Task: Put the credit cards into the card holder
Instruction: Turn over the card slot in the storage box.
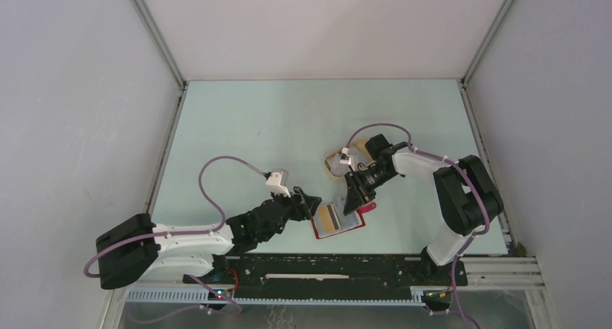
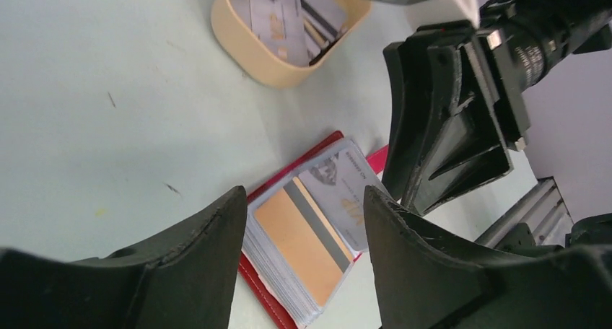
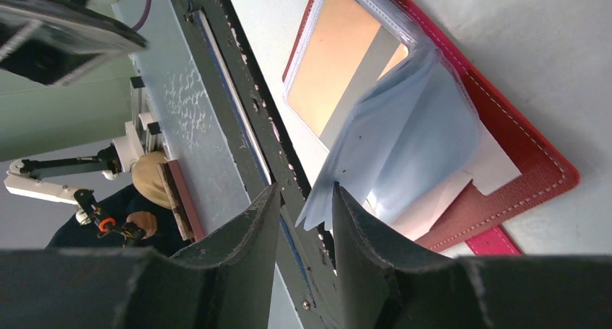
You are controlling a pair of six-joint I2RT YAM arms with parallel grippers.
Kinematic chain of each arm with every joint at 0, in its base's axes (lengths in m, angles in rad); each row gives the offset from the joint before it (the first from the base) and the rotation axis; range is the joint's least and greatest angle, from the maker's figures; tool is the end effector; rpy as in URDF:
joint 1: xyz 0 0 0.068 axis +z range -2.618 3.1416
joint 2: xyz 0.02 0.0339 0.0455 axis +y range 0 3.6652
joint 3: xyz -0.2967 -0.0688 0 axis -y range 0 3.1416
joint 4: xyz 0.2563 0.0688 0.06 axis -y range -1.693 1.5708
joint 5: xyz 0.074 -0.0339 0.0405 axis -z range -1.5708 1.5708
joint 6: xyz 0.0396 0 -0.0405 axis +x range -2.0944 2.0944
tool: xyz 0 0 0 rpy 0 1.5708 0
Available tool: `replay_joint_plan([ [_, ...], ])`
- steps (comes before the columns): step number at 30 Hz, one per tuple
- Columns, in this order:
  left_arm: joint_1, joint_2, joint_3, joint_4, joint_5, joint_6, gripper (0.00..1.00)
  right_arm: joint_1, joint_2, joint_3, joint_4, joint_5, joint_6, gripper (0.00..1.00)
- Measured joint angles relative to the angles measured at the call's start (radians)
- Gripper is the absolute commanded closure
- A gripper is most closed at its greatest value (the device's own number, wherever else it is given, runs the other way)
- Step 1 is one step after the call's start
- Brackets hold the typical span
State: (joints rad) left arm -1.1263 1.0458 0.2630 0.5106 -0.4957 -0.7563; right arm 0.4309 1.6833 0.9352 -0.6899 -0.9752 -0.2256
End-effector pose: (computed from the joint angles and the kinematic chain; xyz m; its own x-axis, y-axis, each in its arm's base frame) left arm 0.1031 -0.1726 0.2028 -0.4939 -0.3668 -0.7884 0.3550 0.7426 -0.5680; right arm 0.2541 0.1529 0.1826 -0.8031 -0.5073 -0.3126 -0.5269 0.3596 0.7701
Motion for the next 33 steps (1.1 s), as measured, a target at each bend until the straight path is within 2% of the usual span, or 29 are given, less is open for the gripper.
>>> replay_joint_plan([
  [8, 0.035, 0.201, 0.046, 0.082, 0.118, -0.146, 0.34, 0.017, 0.027, 0.008, -0.009, -0.007, -0.003, 0.59],
  [16, 0.041, 0.350, 0.140, 0.163, 0.233, -0.214, 0.34, 0.018, 0.031, 0.008, -0.010, -0.007, -0.004, 0.60],
  [20, 0.041, 0.388, 0.174, 0.152, 0.255, -0.235, 0.35, 0.023, 0.031, 0.009, -0.013, -0.007, -0.004, 0.60],
  [26, 0.041, 0.412, 0.229, 0.079, 0.269, -0.258, 0.42, 0.023, 0.036, 0.010, -0.016, 0.019, -0.008, 0.60],
  [33, 0.041, 0.414, 0.252, 0.030, 0.268, -0.277, 0.42, 0.022, 0.038, 0.010, -0.013, 0.039, -0.008, 0.61],
])
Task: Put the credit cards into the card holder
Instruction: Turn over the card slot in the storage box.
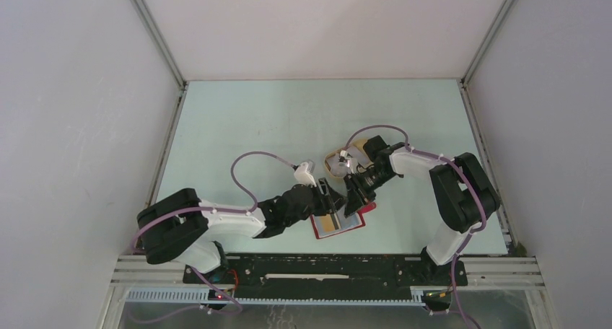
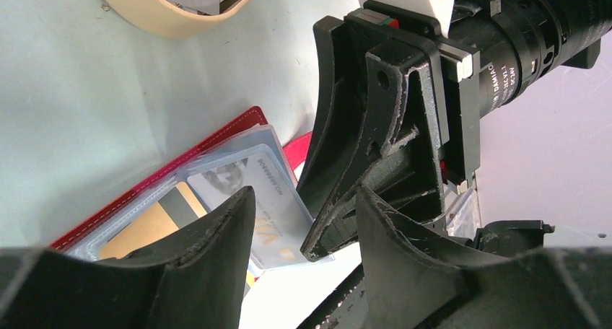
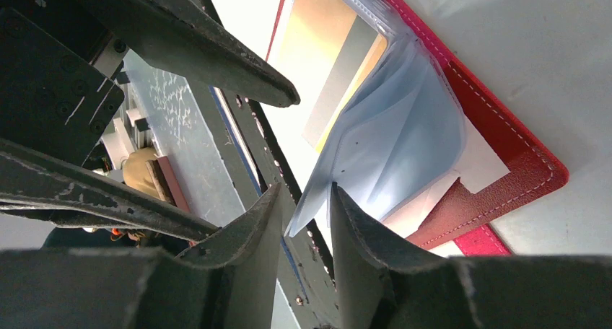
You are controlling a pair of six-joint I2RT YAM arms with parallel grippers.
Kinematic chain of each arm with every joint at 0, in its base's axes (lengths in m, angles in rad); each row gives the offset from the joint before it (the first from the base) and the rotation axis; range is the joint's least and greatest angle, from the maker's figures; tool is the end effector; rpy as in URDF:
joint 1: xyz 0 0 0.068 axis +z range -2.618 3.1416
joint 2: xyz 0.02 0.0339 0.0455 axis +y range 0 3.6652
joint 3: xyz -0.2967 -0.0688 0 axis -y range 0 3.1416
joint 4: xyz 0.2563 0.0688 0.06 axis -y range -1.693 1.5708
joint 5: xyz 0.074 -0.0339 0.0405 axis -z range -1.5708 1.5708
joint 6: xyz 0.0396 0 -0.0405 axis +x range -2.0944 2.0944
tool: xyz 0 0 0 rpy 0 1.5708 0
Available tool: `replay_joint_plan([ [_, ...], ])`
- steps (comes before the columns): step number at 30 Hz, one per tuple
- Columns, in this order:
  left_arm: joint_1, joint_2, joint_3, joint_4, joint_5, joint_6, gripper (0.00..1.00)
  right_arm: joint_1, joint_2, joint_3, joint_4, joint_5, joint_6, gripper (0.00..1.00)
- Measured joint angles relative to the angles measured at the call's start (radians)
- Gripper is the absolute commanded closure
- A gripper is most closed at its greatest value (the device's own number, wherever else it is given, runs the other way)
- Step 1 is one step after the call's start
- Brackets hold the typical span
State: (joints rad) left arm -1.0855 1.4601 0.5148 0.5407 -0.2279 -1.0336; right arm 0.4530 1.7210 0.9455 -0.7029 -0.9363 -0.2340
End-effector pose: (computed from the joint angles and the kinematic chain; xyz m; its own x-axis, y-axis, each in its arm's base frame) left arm 0.1429 -0.2518 0.1914 -0.7510 -0.3701 -0.5468 0.2336 0.6257 -0.7443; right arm 0.2544 0.1593 0.1732 -0.7953 -0.5400 -0.2757 -0.5250 0.3858 0.7587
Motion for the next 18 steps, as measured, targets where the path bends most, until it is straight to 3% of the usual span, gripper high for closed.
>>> replay_joint_plan([
  [18, 0.011, -0.072, -0.062, -0.006, -0.099, -0.025, 0.42, 0.008, 0.000, 0.006, -0.011, -0.061, -0.007, 0.61],
])
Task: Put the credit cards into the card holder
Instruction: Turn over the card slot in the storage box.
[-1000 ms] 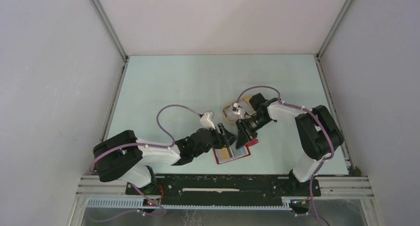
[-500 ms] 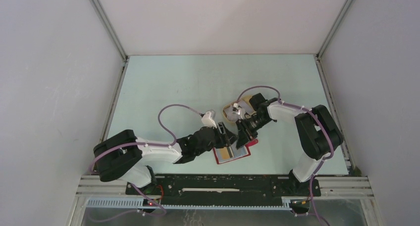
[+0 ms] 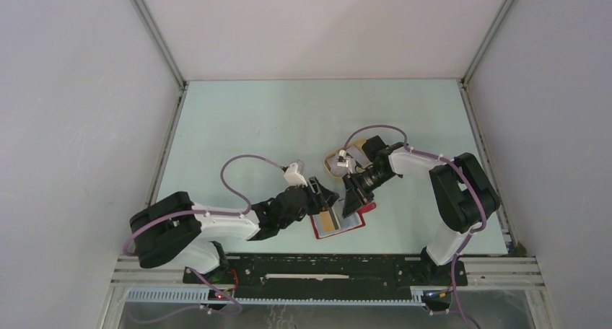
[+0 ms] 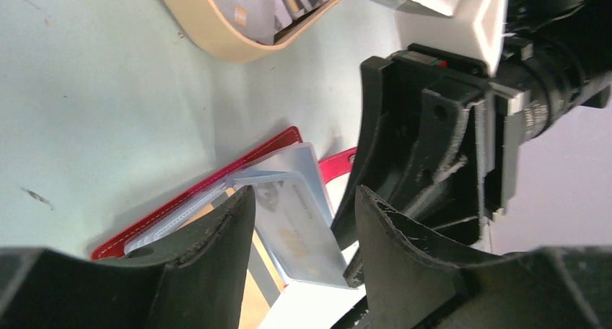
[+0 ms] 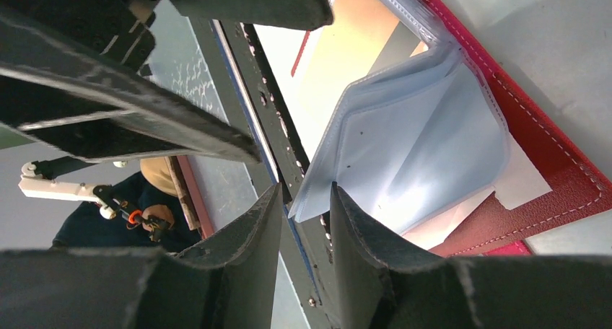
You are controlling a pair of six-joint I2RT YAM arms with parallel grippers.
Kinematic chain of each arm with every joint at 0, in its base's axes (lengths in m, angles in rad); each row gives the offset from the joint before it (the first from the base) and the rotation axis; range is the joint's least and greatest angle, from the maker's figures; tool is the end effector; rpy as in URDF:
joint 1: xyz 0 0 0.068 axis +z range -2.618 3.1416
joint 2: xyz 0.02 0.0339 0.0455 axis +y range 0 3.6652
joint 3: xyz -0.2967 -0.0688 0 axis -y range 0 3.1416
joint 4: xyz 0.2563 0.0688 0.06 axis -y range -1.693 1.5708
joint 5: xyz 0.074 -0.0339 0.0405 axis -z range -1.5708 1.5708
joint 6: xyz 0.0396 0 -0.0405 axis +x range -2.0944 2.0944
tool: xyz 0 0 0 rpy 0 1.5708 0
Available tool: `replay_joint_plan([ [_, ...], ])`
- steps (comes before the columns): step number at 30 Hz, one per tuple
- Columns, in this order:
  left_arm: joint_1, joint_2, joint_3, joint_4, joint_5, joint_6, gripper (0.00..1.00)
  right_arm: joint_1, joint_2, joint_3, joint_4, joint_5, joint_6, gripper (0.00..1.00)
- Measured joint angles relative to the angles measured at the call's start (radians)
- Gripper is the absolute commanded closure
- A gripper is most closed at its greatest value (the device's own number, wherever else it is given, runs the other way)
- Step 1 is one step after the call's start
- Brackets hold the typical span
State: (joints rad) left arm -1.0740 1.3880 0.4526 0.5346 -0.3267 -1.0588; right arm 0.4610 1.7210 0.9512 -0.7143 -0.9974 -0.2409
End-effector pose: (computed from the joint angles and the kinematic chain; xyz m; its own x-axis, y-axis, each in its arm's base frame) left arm 0.1394 -0.2305 0.1911 -0.6942 -0.4519 -0.5602 0.1768 0.6474 -0.7413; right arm 0.2525 0.1626 0.1764 -0.7934 -0.5386 -0.2838 -0.5105 0.3347 0.7921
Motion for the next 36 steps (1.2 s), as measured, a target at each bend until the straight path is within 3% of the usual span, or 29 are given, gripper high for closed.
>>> replay_joint_plan([
  [15, 0.001, 0.105, 0.021, -0.002, 0.043, -0.015, 0.49, 0.005, 0.000, 0.000, 0.000, 0.000, 0.000, 0.62],
  [31, 0.003, 0.097, 0.021, -0.003, 0.052, -0.014, 0.47, 0.015, 0.000, 0.002, -0.003, 0.001, -0.004, 0.63],
  [36, 0.003, 0.109, 0.030, -0.002, 0.072, -0.013, 0.59, 0.018, 0.002, 0.007, -0.006, 0.001, -0.005, 0.64],
])
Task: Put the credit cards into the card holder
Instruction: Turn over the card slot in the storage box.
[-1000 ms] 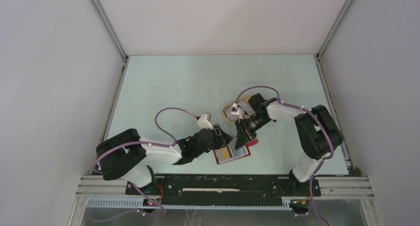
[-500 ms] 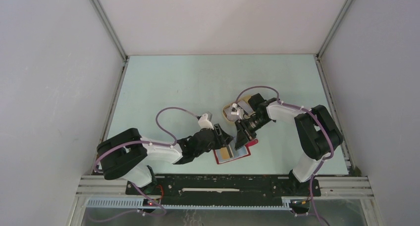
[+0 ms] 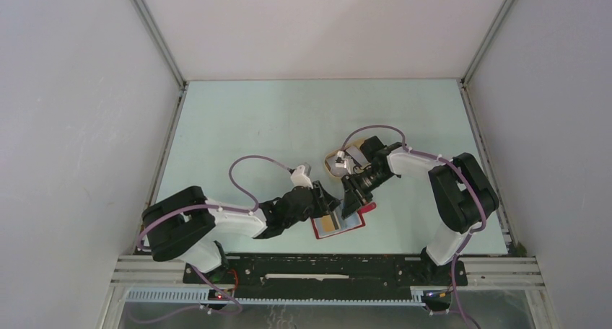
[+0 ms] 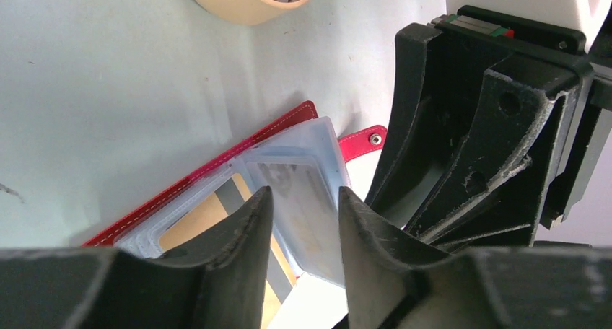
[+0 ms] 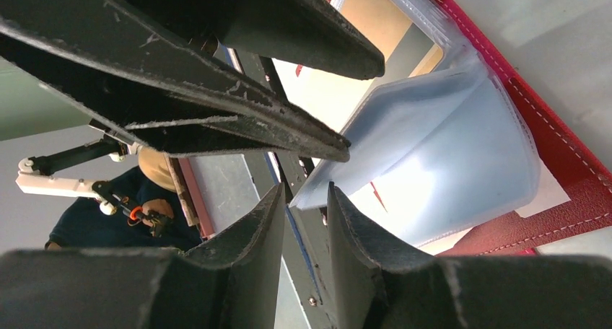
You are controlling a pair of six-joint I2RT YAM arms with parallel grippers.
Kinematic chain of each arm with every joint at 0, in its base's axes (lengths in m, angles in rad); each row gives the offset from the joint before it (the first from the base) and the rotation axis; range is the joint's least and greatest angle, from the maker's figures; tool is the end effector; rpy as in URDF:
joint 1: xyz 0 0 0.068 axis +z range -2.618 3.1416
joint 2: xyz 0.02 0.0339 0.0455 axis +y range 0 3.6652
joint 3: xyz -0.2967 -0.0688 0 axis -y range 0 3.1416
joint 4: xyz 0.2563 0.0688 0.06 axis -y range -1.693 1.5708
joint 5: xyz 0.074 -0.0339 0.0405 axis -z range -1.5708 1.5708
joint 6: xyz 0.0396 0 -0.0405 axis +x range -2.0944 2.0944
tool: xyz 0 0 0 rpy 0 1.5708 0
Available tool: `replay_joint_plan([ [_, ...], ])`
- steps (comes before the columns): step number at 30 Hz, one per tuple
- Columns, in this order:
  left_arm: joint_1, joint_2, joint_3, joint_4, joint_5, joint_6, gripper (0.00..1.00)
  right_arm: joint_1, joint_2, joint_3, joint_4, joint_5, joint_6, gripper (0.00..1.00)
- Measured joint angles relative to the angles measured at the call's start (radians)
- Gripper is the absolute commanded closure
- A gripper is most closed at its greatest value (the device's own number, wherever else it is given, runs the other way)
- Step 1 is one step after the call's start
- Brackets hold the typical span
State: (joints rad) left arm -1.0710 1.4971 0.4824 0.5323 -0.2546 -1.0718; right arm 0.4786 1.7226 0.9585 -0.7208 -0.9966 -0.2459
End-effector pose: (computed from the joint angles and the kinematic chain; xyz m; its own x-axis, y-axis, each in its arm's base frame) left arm 0.1448 -0.2444 0.1713 -0.7583 -0.3843 -0.5265 0.1601 0.6732 -0.7219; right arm 0.2506 0.1675 0.1776 -0.7813 -0.5543 -0.2868 -0.5199 0.3238 0.7905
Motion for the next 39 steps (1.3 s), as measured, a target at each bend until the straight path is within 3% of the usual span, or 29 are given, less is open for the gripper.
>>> replay_joint_plan([
  [17, 0.001, 0.002, 0.002, -0.004, 0.002, 0.000, 0.64, -0.026, 0.000, 0.000, 0.000, 0.077, 0.001, 0.59],
  [21, 0.002, 0.001, 0.002, -0.004, 0.002, 0.000, 0.64, -0.019, 0.000, 0.000, 0.008, 0.137, 0.006, 0.62],
  [28, 0.010, -0.030, -0.009, -0.029, 0.000, 0.000, 0.64, -0.019, -0.005, 0.000, 0.027, 0.274, 0.009, 0.59],
  [39, 0.018, -0.182, -0.060, -0.173, -0.042, 0.016, 0.64, -0.006, -0.169, 0.000, 0.032, 0.357, -0.046, 0.59],
])
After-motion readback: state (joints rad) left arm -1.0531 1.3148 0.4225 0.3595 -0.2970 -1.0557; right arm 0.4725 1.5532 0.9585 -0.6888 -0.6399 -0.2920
